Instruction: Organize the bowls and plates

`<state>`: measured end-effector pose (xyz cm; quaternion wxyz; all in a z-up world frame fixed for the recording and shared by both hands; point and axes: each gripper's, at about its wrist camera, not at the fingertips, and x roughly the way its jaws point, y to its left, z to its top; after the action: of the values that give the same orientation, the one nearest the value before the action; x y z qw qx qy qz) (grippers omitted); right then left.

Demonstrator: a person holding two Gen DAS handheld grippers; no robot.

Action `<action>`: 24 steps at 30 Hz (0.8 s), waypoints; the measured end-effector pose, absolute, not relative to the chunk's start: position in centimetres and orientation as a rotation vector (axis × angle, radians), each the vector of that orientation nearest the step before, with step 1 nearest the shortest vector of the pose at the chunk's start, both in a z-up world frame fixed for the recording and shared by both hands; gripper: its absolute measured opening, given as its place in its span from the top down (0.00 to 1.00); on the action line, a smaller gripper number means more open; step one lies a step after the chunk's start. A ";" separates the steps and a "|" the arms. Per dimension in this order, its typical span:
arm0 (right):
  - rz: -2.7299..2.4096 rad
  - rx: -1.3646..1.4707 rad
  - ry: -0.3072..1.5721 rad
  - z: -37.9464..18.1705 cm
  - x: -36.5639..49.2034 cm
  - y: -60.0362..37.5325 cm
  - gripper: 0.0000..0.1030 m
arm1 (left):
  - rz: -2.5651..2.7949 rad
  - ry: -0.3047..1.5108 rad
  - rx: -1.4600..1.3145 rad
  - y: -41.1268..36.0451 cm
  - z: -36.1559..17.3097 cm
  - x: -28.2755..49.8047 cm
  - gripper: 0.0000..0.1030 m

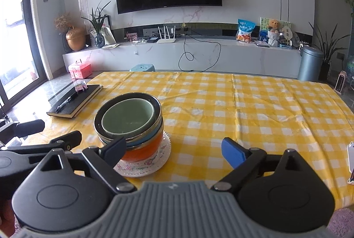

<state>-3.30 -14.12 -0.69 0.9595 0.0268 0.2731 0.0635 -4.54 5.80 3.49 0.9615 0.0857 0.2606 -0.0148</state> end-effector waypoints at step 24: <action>0.077 -0.010 0.555 -5.7 -2.8 -13.3 0.07 | 0.021 0.618 0.182 6.2 -1.0 -3.8 0.12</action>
<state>-2.77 -13.25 -5.66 0.9610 -0.0051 0.2739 0.0380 -3.79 6.25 -1.02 0.9485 0.0893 0.3038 0.0102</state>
